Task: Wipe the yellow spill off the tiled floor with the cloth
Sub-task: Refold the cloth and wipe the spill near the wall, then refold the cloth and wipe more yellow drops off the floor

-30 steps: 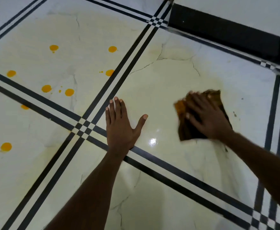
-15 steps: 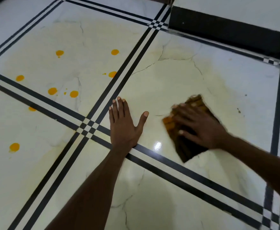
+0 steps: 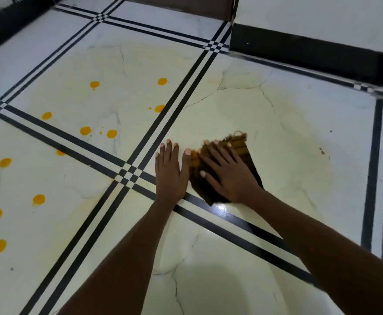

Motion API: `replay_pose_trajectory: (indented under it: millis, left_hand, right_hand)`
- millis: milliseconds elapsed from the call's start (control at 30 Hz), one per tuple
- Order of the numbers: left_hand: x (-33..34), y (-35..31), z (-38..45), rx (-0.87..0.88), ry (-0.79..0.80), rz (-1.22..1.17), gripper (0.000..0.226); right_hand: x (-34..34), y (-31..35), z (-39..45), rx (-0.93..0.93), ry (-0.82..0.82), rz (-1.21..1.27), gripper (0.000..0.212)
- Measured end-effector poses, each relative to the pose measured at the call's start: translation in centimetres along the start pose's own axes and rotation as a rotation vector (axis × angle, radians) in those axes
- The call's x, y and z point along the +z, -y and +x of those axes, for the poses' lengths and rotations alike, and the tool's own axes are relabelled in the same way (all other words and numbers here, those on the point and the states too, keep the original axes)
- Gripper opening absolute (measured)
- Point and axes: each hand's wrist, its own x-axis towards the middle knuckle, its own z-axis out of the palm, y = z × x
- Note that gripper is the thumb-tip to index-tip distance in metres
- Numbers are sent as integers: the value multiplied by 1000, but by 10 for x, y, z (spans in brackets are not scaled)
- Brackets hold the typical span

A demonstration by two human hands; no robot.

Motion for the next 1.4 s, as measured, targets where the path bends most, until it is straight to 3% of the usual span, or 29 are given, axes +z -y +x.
replay_pose_trajectory:
  millis: [100, 233, 367, 500, 633, 800, 900, 1033, 1133, 1233, 1400]
  left_hand:
    - [-5, -10, -13, 5, 47, -24, 92]
    - [4, -25, -30, 61, 79, 41, 68]
    - [13, -50, -32, 61, 98, 169, 44]
    - [9, -71, -25, -55, 182, -131, 16]
    - [-15, -104, -20, -195, 280, -451, 19]
    - [-48, -145, -6, -102, 317, -551, 10]
    - [-69, -173, 9, -32, 382, -572, 10]
    - [-99, -206, 32, -3, 400, -529, 19]
    - [-117, -213, 55, 9, 325, -481, 15]
    - [-122, -210, 66, 1, 252, -445, 14]
    - [-102, -190, 56, -11, 145, -377, 25]
  right_hand:
    - [-13, -10, -29, 53, 11, 184, 64]
    - [-46, -14, -31, 388, -42, 820, 53]
    - [-63, -19, -39, 512, -156, 845, 39]
    - [-65, -21, -53, 539, -181, 887, 33]
    - [-77, -19, -52, 671, -301, 994, 29]
    - [-97, -16, -36, 915, -272, 1218, 42]
    - [-108, -20, -23, 1011, -133, 1579, 58]
    - [-117, -18, -18, 982, -39, 2056, 65]
    - [-123, -10, -17, 971, -9, 2222, 63]
    - [-129, -7, -20, 907, -3, 2278, 59]
    - [-141, -12, -21, 802, -193, 2165, 40]
